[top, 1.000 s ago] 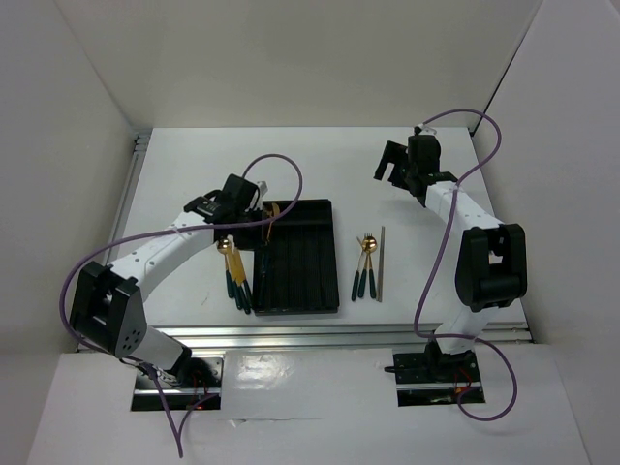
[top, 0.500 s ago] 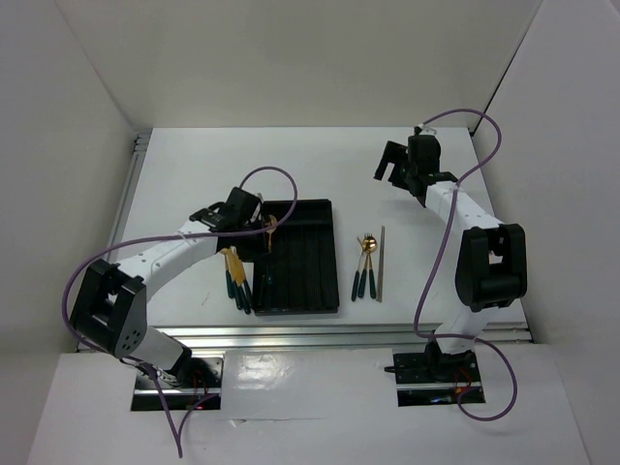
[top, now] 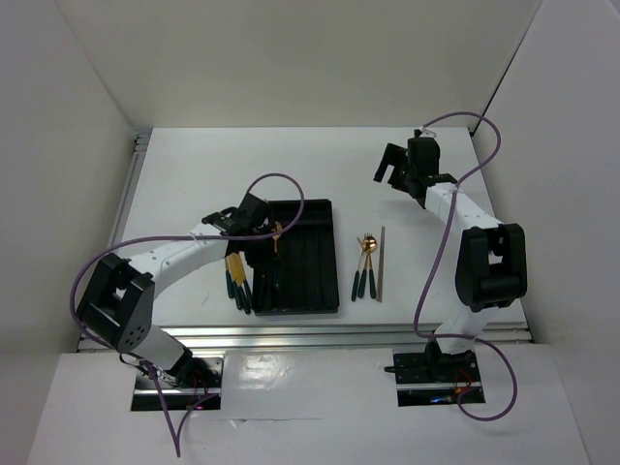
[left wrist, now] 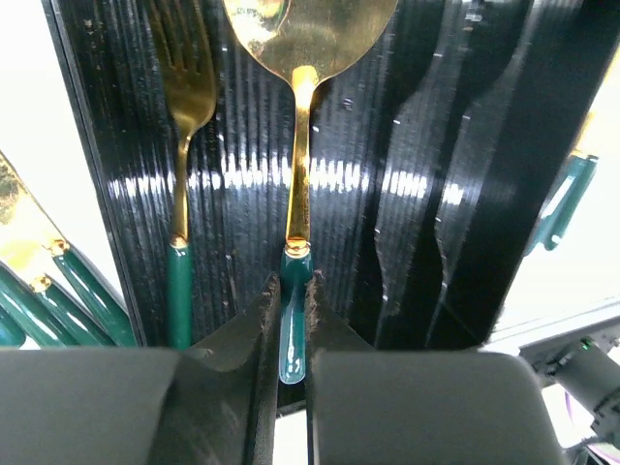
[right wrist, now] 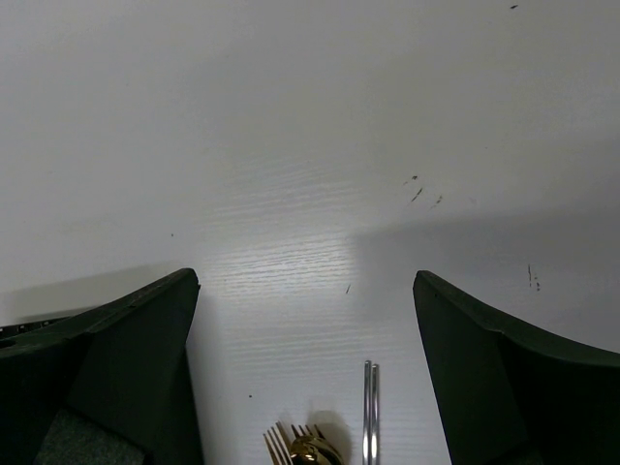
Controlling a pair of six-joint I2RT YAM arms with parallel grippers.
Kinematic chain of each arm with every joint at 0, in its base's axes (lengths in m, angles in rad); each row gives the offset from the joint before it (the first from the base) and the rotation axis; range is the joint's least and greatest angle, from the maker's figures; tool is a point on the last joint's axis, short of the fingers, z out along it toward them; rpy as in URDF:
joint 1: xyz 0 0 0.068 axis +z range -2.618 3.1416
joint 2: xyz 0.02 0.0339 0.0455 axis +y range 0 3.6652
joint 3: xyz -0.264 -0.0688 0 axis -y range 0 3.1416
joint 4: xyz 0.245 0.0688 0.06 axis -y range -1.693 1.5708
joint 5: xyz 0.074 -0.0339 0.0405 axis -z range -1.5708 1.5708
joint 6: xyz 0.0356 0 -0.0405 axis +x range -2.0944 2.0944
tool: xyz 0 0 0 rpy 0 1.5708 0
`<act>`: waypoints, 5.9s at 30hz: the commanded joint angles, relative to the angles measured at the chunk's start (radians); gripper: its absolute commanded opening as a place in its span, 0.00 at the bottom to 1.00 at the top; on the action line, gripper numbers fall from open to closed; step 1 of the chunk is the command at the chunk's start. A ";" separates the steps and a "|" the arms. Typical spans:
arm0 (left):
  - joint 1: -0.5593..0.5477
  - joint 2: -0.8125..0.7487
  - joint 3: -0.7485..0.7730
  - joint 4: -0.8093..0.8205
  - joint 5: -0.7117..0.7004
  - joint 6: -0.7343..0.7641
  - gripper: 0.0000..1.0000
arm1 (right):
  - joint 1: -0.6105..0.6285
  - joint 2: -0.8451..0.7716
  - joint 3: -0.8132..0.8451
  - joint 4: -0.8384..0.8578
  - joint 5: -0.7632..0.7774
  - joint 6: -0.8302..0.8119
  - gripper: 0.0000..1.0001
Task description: Sort the eating utensils into containers
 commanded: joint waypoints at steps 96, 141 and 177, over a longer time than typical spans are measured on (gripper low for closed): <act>0.310 -0.116 -0.160 -0.117 -0.145 0.107 0.51 | -0.006 0.050 0.034 0.010 -0.004 0.008 1.00; 0.332 -0.205 0.042 -0.229 -0.110 0.211 0.00 | -0.006 0.060 0.043 -0.009 0.023 0.026 1.00; -0.156 -0.094 -0.079 -0.030 -0.203 -0.140 0.00 | -0.006 0.019 -0.019 0.027 0.023 0.083 1.00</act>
